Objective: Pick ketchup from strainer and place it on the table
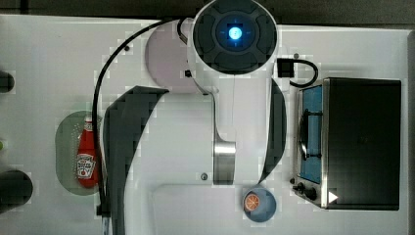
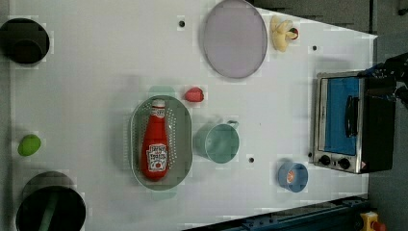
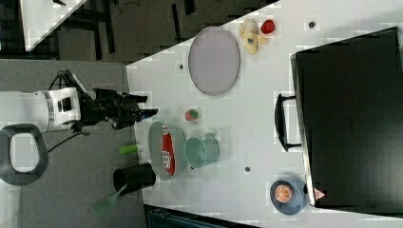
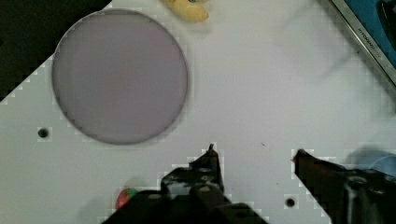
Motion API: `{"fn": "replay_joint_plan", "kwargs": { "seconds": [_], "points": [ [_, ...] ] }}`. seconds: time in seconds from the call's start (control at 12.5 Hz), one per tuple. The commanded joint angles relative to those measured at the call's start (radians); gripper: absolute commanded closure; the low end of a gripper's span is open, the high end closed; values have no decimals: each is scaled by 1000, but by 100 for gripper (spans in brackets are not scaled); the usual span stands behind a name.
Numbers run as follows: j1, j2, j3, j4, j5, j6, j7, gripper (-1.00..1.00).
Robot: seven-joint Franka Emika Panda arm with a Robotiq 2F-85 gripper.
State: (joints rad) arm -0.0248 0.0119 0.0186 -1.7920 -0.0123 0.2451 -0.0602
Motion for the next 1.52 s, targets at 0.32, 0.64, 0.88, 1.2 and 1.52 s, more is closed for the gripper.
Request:
{"fn": "replay_joint_plan", "kwargs": {
  "seconds": [0.32, 0.64, 0.88, 1.2, 1.52],
  "points": [
    [-121, -278, 80, -271, 44, 9, -31, -100],
    [-89, -232, 233, -271, 45, 75, -31, -100],
    [-82, -187, 402, -272, 44, 126, -31, -100],
    [-80, -112, 588, -273, 41, 277, -30, -100],
    [-77, 4, 737, -285, 40, 376, -30, -100]
  ]
}}
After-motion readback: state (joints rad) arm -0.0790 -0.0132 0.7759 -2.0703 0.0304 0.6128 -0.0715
